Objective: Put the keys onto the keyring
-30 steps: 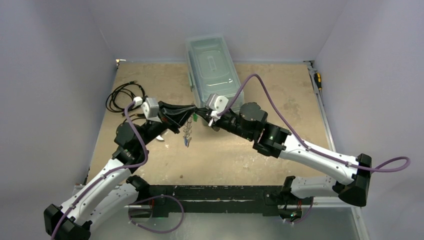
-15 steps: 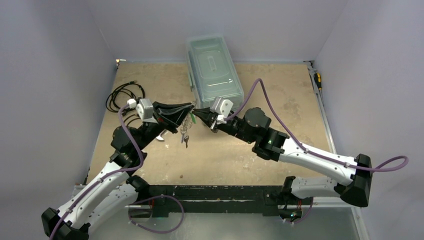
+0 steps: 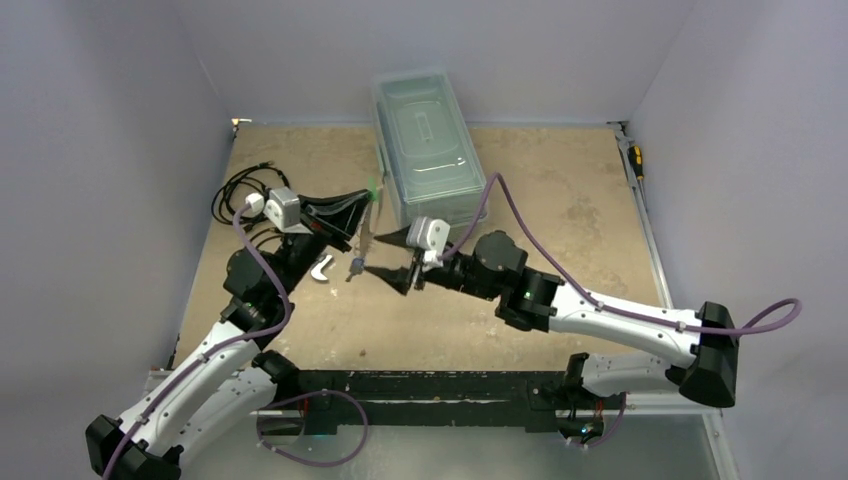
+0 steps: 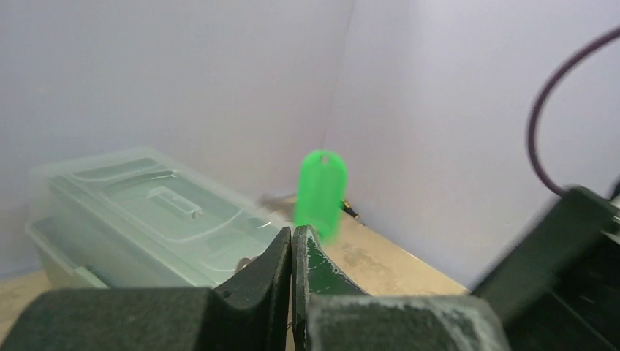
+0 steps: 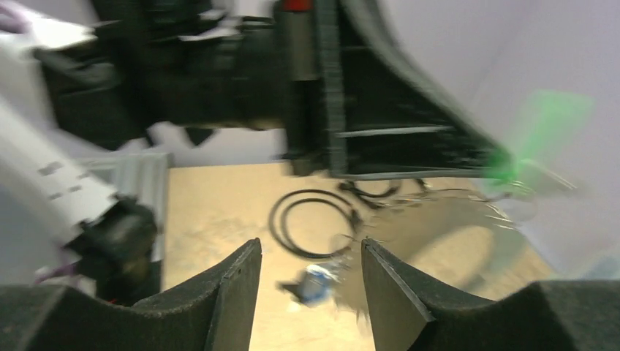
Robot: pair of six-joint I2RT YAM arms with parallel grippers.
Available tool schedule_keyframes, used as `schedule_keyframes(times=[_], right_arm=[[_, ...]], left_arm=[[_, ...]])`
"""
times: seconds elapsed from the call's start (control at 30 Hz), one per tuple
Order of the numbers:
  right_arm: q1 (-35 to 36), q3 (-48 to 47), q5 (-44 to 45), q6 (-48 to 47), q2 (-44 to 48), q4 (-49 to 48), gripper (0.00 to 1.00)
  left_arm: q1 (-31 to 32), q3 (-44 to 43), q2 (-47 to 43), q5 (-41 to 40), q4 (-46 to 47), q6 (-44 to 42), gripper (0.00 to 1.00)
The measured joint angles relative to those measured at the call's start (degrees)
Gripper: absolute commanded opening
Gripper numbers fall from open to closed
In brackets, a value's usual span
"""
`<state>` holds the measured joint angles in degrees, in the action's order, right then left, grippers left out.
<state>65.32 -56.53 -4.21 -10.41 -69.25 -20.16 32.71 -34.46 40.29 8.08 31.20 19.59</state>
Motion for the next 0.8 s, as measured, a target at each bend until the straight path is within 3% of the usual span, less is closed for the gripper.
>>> schedule_keyframes(times=[0.17, 0.37, 0.57, 0.8], right_arm=[[1.9, 4.3, -4.8, 3.0, 4.5, 0.0, 0.59], [-7.5, 9.0, -10.3, 10.4, 10.3, -3.8, 0.59], [-9.7, 11.2, -11.8, 12.0, 16.2, -3.8, 0.59], [-12.8, 11.2, -13.1, 13.7, 16.9, -6.2, 0.47]], left_arm=[[-0.5, 0.8, 0.6, -1.4, -0.1, -0.7, 0.0], [-0.4, 1.6, 0.4, 0.1, 1.6, -0.6, 0.0], [-0.5, 1.6, 0.2, 2.8, 4.6, -0.6, 0.0], [-0.5, 2.6, 0.3, 8.7, 8.8, -0.5, 0.0]])
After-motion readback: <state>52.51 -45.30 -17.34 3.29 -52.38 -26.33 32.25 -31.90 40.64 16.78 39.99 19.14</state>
